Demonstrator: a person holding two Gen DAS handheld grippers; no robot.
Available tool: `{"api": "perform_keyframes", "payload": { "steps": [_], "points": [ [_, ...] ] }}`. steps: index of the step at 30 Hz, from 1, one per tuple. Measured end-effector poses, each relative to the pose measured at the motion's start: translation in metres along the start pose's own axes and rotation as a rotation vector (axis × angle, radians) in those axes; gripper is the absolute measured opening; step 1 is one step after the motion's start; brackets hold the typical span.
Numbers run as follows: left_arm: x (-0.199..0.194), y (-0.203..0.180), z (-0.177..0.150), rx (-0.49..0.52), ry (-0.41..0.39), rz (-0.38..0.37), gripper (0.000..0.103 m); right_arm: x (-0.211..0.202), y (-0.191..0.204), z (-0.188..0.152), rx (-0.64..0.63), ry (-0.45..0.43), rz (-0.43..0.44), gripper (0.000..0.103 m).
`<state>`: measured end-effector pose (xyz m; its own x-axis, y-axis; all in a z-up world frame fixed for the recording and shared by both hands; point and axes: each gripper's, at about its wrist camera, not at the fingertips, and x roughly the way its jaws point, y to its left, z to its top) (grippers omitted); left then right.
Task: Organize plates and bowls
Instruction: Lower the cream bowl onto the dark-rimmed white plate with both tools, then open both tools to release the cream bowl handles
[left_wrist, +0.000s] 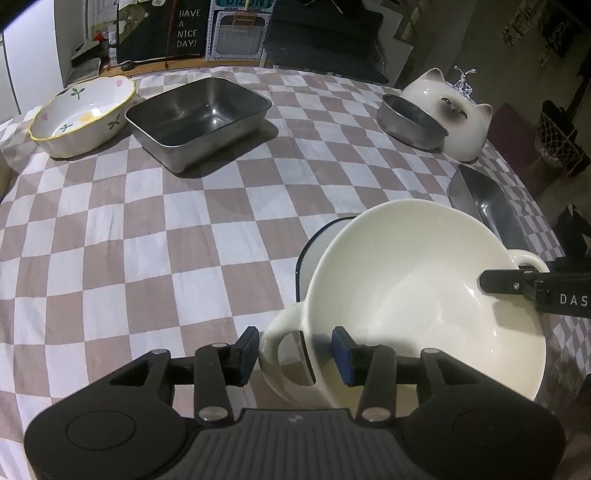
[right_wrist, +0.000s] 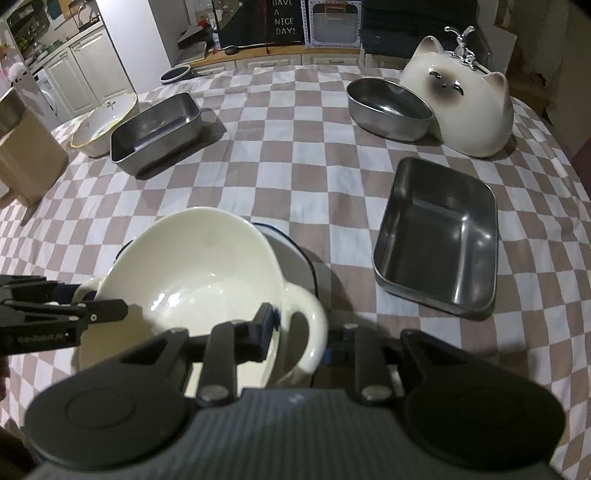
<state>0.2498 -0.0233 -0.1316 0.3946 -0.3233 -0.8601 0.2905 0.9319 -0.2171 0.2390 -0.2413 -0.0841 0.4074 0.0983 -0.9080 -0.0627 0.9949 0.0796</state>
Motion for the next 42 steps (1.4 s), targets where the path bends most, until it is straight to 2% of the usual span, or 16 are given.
{"api": "perform_keyframes", "payload": {
  "steps": [7,11,20,24,28,33,36,40,42],
  "points": [
    [-0.002,0.001,0.0,0.003,-0.004,-0.004,0.05,0.007,-0.001,0.003,-0.004,0.021,-0.006,0.037],
    [-0.004,-0.001,0.001,0.012,-0.015,-0.003,0.051,0.017,0.006,0.0,-0.075,0.055,-0.091,0.043],
    [-0.006,0.0,0.001,0.014,-0.011,-0.002,0.052,0.016,0.004,0.001,-0.094,0.045,-0.086,0.042],
    [-0.005,0.001,0.001,0.02,-0.01,0.009,0.058,0.017,0.002,0.001,-0.087,0.049,-0.075,0.042],
    [-0.004,0.003,0.002,0.011,-0.005,0.005,0.059,0.016,0.003,0.0,-0.088,0.049,-0.073,0.042],
    [-0.004,0.003,0.001,0.008,-0.007,0.023,0.064,0.016,0.004,-0.001,-0.094,0.047,-0.096,0.054],
    [-0.003,0.003,0.001,-0.001,-0.004,0.043,0.073,0.016,0.004,-0.003,-0.098,0.048,-0.109,0.062],
    [-0.002,0.004,0.0,-0.002,0.015,0.073,0.09,0.017,0.0,-0.003,-0.09,0.054,-0.116,0.07],
    [-0.001,0.004,-0.001,0.008,0.022,0.086,0.093,0.018,-0.002,-0.003,-0.09,0.053,-0.127,0.079]
  ]
}}
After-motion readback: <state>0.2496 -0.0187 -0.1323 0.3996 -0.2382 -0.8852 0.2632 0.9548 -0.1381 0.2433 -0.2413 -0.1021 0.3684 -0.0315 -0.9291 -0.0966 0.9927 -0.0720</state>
